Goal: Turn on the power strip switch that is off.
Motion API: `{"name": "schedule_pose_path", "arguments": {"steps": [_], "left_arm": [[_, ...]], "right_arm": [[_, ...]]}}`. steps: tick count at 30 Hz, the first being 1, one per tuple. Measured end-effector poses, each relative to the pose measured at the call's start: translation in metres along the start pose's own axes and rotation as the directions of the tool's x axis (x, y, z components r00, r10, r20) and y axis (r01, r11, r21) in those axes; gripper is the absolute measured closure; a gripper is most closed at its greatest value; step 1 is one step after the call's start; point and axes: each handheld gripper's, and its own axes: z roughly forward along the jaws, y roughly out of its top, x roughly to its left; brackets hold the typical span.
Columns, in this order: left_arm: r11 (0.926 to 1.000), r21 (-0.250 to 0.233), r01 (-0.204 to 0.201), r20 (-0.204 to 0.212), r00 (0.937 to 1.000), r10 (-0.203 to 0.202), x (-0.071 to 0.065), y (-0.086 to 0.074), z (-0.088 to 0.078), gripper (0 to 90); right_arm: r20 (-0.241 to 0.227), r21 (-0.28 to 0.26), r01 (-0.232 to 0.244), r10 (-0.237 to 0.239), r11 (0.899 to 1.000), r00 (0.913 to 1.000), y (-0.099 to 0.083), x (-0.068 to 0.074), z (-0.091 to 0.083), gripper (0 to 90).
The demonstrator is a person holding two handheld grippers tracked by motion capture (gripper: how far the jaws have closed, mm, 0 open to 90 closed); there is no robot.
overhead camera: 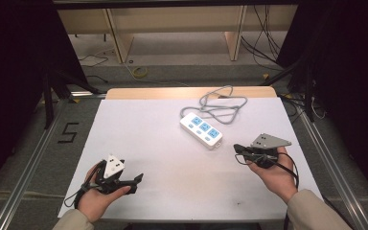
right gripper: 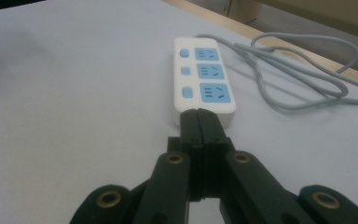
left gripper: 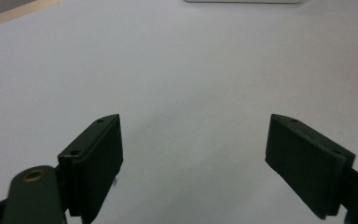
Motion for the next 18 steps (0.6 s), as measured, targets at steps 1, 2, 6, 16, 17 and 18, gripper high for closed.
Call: {"name": "schedule_pose_path", "arguments": {"steps": [1, 2, 6, 16, 17, 18], "left_arm": [[1.0, 0.001, 0.0, 0.001, 1.0, 0.0, 0.0, 0.0, 0.0, 18.7], [1.0, 0.001, 0.001, 0.002, 1.0, -0.001, 0.0, 0.0, 0.0, 18.6], [1.0, 0.001, 0.0, 0.003, 1.0, 0.0, 0.0, 0.0, 0.0, 18.6], [0.9999, 0.013, -0.009, 0.003, 1.0, 0.009, 0.0, 0.0, 0.0, 19.1], [0.9999, 0.012, -0.009, 0.003, 1.0, 0.009, 0.0, 0.0, 0.0, 19.1], [0.9999, 0.012, -0.009, 0.003, 1.0, 0.009, 0.0, 0.0, 0.001, 19.2]], "right_arm": [[0.0, 0.0, 0.0, 0.0, 1.0, 1.0, 0.0, 0.0, 0.0, 90.0], [-0.001, 0.002, -0.002, 0.002, 1.0, 1.0, 0.002, -0.001, 0.003, 90.0], [-0.002, 0.011, -0.007, 0.007, 1.0, 1.0, 0.006, -0.002, 0.01, 90.0], [-0.011, 0.026, -0.009, 0.009, 1.0, 0.9999, 0.014, -0.005, 0.025, 90.0], [-0.011, 0.029, -0.004, 0.004, 1.0, 0.9999, 0.015, -0.005, 0.026, 90.0], [-0.006, 0.031, -0.002, 0.002, 1.0, 1.0, 0.017, -0.005, 0.028, 90.0]]}}
